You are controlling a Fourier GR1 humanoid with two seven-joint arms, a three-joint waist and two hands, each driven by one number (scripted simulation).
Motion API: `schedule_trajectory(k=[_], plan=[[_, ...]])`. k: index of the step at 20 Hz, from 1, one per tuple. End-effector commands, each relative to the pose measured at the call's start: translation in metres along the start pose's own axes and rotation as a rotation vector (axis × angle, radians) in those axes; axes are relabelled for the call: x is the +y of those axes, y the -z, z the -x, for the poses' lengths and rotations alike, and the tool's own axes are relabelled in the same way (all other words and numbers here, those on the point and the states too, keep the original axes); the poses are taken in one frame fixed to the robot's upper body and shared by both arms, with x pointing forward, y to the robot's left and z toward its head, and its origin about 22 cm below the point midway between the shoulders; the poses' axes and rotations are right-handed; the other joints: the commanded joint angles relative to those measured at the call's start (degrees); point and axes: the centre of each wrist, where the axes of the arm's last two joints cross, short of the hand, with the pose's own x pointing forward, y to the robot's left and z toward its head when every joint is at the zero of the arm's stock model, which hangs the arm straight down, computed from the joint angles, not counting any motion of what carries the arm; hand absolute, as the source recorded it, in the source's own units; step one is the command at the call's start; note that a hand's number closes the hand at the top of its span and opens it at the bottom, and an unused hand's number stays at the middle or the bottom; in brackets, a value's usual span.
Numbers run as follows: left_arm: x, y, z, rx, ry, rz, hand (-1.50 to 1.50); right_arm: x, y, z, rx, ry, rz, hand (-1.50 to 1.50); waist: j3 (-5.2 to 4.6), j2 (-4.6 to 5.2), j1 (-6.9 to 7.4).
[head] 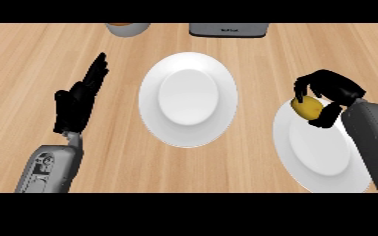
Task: Pick the lemon from the plate and place it in the plate
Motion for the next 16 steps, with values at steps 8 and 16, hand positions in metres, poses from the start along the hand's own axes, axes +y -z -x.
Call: schedule_trajectory(k=[8,16], plan=[[-0.007,0.006,0.0,-0.019,0.002,0.022,0.0,-0.067,0.031,-0.008,-0.18,-0.034,0.378,1.5,0.13,0.57,1.26],[-0.008,0.009,0.007,0.015,0.004,0.005,0.0,-0.121,0.048,-0.035,-0.523,0.083,0.53,1.5,-0.01,0.19,0.36]])
